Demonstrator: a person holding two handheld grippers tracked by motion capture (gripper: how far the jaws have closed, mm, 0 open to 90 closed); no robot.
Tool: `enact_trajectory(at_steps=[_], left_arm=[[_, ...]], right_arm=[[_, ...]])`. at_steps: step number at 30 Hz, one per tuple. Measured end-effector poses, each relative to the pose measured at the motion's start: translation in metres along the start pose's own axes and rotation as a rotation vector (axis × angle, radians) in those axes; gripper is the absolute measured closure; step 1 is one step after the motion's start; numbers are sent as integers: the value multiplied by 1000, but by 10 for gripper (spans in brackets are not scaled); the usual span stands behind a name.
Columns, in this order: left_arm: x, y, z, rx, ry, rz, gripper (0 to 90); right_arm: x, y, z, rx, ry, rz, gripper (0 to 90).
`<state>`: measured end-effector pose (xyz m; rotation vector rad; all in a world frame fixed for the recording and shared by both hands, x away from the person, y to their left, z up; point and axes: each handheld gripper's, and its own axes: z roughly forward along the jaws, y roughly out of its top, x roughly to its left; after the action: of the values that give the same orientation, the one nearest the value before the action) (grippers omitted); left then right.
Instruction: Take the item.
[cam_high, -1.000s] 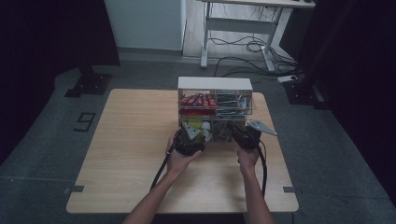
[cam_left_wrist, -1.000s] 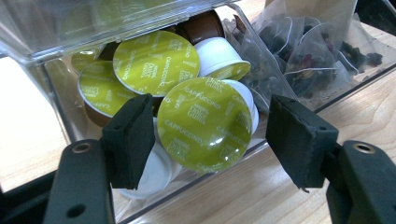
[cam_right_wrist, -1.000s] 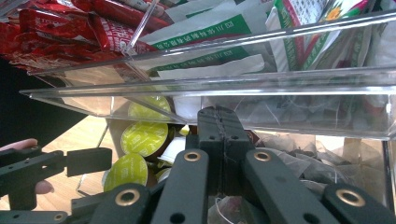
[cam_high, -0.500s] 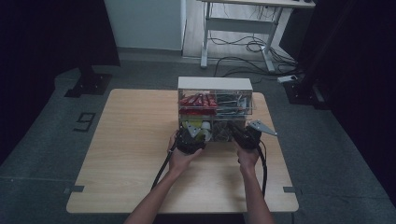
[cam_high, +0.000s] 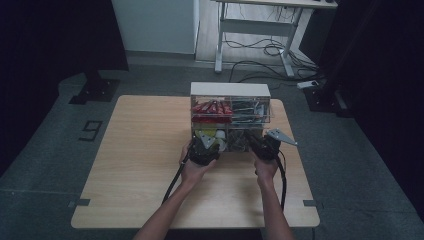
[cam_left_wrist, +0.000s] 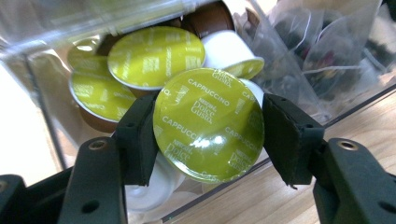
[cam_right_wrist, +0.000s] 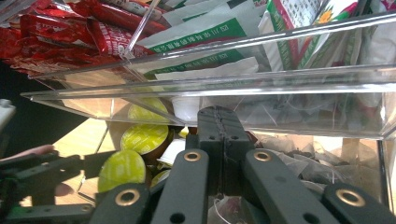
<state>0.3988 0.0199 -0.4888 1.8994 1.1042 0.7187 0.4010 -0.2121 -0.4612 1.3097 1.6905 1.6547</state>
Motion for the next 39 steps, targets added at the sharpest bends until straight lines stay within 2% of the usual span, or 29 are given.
enact_trajectory(at_steps=[3,12,15,21,25,27,30,39], left_arm=[[0,2,-6,-15,-6,1,400],[1,3,-10,-8,-25,-1,401],[2,3,-14,-12,-43,-8,401],[1,2,-27,-50,-62,-20,401],[2,1,-33,-57,-68,-14,401],[2,0,-36,-60,-55,5,401],[2,-1,-38,-62,-56,9,401],[9,-9,-48,-63,-80,-17,401]], right_arm=[[0,0,0,0,-1,2,889],[0,-1,0,2,-4,-1,888],[-1,-1,0,3,-5,-3,889],[-1,-1,0,2,-6,-1,889],[-1,-1,0,3,-9,-2,889],[-1,-1,0,3,-11,-2,889],[-1,-2,0,2,-12,-3,889],[-2,-2,0,4,-15,-3,889]])
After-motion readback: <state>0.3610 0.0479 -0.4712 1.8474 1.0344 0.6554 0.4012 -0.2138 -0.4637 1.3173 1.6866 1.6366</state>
